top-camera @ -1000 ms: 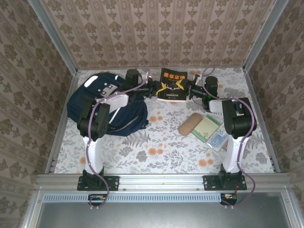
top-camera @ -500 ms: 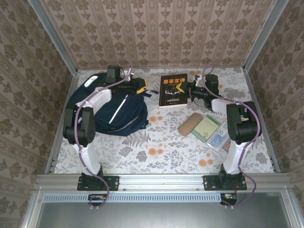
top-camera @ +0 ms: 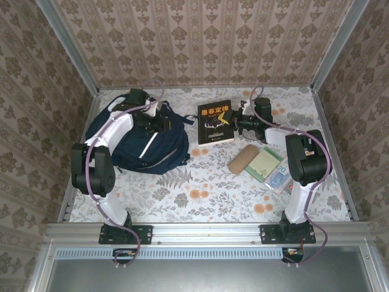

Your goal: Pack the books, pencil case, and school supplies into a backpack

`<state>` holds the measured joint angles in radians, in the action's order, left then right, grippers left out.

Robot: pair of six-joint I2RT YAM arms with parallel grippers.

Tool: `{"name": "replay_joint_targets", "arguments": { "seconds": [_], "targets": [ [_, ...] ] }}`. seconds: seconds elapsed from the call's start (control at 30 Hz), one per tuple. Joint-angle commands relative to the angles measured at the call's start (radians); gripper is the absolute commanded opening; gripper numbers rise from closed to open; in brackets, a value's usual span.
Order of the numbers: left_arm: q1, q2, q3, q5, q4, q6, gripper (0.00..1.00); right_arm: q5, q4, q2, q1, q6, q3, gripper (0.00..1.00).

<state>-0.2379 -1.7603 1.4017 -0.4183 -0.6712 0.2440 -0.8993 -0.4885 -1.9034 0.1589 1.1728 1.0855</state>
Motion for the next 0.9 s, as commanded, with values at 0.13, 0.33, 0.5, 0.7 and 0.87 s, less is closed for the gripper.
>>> {"name": "replay_joint_targets", "arguments": {
  "seconds": [0.13,0.33,0.5,0.7,0.87],
  "targets": [
    [-0.081,-0.034,0.010,0.264,-0.069,-0.168,0.44,-0.032,-0.032,0.027,0.021,-0.014,0.013,0.00],
    [-0.155,-0.106,0.032,0.413,-0.089,-0.211,0.45,-0.026,-0.028,0.042,0.032,-0.013,0.003,0.00],
    [-0.170,-0.127,0.034,0.496,-0.094,-0.216,0.18,-0.009,-0.024,0.054,0.055,-0.010,-0.007,0.00],
    [-0.170,-0.035,0.036,0.555,-0.086,-0.205,0.00,0.010,-0.028,0.057,0.084,0.001,-0.007,0.00],
    [-0.154,0.074,0.075,0.529,-0.115,-0.186,0.00,0.036,-0.056,0.050,0.118,0.029,0.001,0.00]
  ]
}}
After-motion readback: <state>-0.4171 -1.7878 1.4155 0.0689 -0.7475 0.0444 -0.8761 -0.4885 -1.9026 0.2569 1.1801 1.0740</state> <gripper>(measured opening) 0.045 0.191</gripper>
